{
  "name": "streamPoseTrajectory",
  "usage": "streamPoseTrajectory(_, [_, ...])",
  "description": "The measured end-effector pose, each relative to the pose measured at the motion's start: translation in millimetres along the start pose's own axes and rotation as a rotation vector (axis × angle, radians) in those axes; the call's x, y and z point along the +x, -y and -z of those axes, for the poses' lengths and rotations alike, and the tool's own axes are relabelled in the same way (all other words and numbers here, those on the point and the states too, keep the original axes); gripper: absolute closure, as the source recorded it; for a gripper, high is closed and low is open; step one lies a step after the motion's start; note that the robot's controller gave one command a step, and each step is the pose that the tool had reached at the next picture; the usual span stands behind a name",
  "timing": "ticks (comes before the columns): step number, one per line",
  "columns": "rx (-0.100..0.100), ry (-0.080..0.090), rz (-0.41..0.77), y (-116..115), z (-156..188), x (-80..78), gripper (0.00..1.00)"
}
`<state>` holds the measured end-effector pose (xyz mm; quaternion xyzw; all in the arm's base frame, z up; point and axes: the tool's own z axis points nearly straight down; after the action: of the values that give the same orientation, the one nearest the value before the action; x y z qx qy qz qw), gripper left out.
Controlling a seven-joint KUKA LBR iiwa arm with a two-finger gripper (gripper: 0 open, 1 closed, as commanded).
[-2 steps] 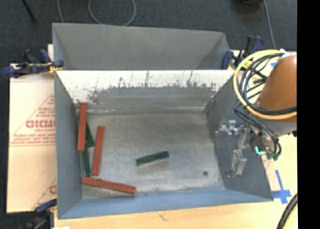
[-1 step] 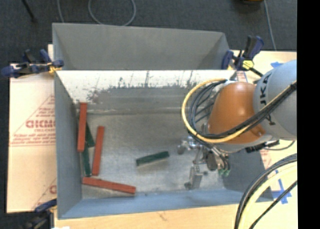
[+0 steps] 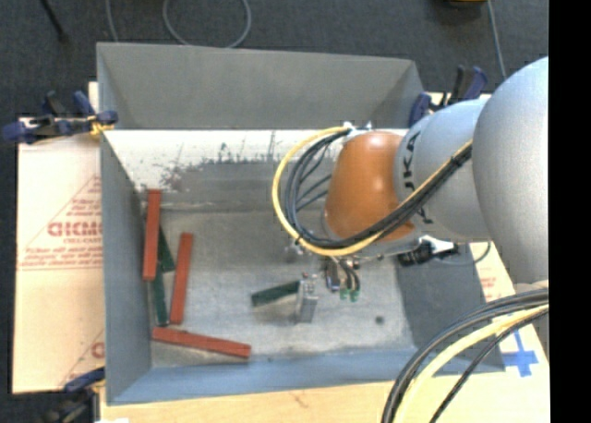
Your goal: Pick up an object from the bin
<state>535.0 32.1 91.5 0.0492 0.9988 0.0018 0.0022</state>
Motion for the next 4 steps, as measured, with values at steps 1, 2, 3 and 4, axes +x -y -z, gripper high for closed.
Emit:
streamPoseTrajectory(1, [0.005, -0.001, 0.0, 5, 1, 0.4, 1.0])
streamPoseTrajectory(2, [0.005, -0.001, 0.002, 5, 1, 0.4, 0.0])
streamPoseTrajectory(3, [0.004, -0.003, 0.052, 2, -22, 22.3, 0.0])
streamPoseTrajectory(4, [0.004, 0.0, 0.055, 2, -21, 21.1, 1.0])
